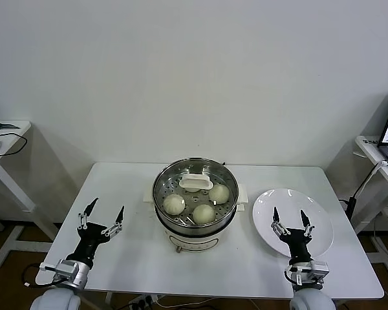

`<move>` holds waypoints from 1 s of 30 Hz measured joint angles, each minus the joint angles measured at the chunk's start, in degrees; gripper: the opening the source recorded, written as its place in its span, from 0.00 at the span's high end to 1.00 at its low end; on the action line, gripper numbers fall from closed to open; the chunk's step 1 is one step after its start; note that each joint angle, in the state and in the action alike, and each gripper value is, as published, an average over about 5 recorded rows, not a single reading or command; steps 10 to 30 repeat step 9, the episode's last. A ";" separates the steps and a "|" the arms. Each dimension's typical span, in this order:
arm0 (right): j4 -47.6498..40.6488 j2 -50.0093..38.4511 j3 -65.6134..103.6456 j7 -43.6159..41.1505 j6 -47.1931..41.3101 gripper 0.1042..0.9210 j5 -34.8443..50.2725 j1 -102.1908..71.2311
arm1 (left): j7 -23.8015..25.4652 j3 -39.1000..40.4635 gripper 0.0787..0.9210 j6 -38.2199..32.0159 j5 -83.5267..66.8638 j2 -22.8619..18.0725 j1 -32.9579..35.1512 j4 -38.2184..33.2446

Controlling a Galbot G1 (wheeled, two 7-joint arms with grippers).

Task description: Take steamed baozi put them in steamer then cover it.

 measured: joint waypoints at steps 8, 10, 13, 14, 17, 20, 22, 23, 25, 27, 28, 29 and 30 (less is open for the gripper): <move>0.27 0.26 0.01 -0.28 0.97 0.12 -0.44 -0.93 | 0.70 -1.69 0.12 -1.79 -1.73 -0.32 0.23 1.58; 0.31 0.26 0.01 -0.30 1.02 0.12 -0.46 -0.98 | 0.74 -1.79 0.12 -1.87 -1.78 -0.32 0.24 1.68; 0.31 0.26 0.01 -0.30 1.02 0.12 -0.46 -0.98 | 0.74 -1.79 0.12 -1.87 -1.78 -0.32 0.24 1.68; 0.31 0.26 0.01 -0.30 1.02 0.12 -0.46 -0.98 | 0.74 -1.79 0.12 -1.87 -1.78 -0.32 0.24 1.68; 0.31 0.26 0.01 -0.30 1.02 0.12 -0.46 -0.98 | 0.74 -1.79 0.12 -1.87 -1.78 -0.32 0.24 1.68; 0.31 0.26 0.01 -0.30 1.02 0.12 -0.46 -0.98 | 0.74 -1.79 0.12 -1.87 -1.78 -0.32 0.24 1.68; 0.31 0.26 0.01 -0.30 1.02 0.12 -0.46 -0.98 | 0.74 -1.79 0.12 -1.87 -1.78 -0.32 0.24 1.68; 0.31 0.26 0.01 -0.30 1.02 0.12 -0.46 -0.98 | 0.74 -1.79 0.12 -1.87 -1.78 -0.32 0.24 1.68; 0.31 0.26 0.01 -0.30 1.02 0.12 -0.46 -0.98 | 0.74 -1.79 0.12 -1.87 -1.78 -0.32 0.24 1.68; 0.31 0.26 0.01 -0.30 1.02 0.12 -0.46 -0.98 | 0.74 -1.79 0.12 -1.87 -1.78 -0.32 0.24 1.68; 0.31 0.26 0.01 -0.30 1.02 0.12 -0.46 -0.98 | 0.74 -1.79 0.12 -1.87 -1.78 -0.32 0.24 1.68; 0.31 0.26 0.01 -0.30 1.02 0.12 -0.46 -0.98 | 0.74 -1.79 0.12 -1.87 -1.78 -0.32 0.24 1.68; 0.31 0.26 0.01 -0.30 1.02 0.12 -0.46 -0.98 | 0.74 -1.79 0.12 -1.87 -1.78 -0.32 0.24 1.68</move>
